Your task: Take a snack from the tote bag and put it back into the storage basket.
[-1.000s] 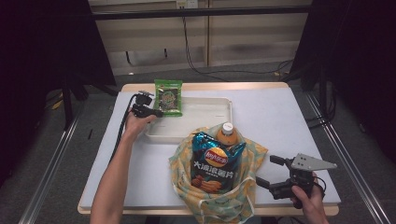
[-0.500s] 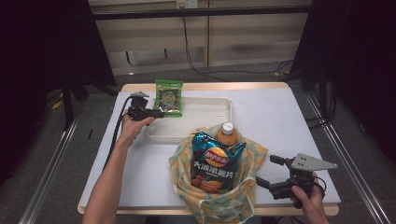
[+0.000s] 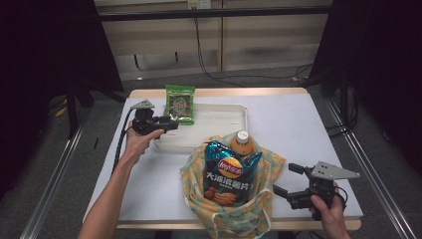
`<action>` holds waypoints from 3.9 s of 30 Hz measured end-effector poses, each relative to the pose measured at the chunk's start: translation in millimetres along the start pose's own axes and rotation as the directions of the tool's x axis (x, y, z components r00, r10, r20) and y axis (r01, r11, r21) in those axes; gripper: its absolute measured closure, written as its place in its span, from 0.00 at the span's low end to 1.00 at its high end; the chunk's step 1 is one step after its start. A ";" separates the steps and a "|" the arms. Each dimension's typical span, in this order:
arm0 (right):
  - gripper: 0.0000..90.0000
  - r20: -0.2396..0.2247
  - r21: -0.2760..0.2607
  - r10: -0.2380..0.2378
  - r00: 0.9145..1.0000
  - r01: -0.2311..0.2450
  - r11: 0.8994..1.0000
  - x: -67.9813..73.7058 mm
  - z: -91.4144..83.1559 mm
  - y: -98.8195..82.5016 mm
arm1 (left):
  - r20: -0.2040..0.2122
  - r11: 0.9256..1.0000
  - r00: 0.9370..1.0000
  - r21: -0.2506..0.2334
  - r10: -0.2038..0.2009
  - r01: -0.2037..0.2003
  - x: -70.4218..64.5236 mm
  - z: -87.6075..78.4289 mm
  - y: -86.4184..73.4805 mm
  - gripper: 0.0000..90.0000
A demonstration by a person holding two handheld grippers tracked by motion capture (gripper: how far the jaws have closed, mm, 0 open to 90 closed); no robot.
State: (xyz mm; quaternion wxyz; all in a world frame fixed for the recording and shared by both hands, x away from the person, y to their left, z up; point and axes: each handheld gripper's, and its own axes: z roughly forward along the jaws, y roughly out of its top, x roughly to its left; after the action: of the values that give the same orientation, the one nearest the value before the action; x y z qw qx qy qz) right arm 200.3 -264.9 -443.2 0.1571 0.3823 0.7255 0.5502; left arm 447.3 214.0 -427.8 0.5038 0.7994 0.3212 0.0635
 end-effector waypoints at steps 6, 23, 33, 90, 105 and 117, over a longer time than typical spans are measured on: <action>0.02 0.005 0.001 0.002 1.000 -0.002 1.000 -0.2 -1.3 -0.7 | -0.032 1.000 0.999 -0.021 0.023 -0.024 -13.5 -8.3 -1.1 0.44; 0.03 0.003 -0.007 0.002 1.000 -0.002 1.000 0.5 0.1 0.9 | 0.019 0.993 0.994 -0.045 0.111 -0.110 -69.4 -30.0 -1.1 0.37; 0.04 0.033 -0.019 -0.027 0.999 0.028 0.999 3.3 -5.4 1.1 | 0.071 0.987 0.987 -0.084 0.146 -0.140 -96.1 -45.1 -15.2 0.39; 0.03 0.009 0.003 -0.056 0.998 0.056 0.998 9.8 -6.0 -0.4 | 0.427 0.957 0.858 -0.078 0.287 -0.281 -172.1 12.3 10.8 0.38; 0.04 0.012 -0.001 -0.048 0.999 0.048 0.999 8.8 -7.0 -0.3 | 0.468 0.957 0.837 -0.096 0.285 -0.272 -174.7 2.1 9.4 0.88; 0.03 0.010 -0.016 -0.048 0.999 0.049 0.999 8.5 -9.9 -0.2 | 0.441 0.972 0.866 -0.102 0.234 -0.211 -177.3 1.7 8.0 0.93</action>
State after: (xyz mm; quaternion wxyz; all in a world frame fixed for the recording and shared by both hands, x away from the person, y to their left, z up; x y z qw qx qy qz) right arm 188.2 -265.5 -438.3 0.1771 0.3661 0.7293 0.5503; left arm 312.3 108.0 -382.5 0.5738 0.8109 0.0998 -0.0576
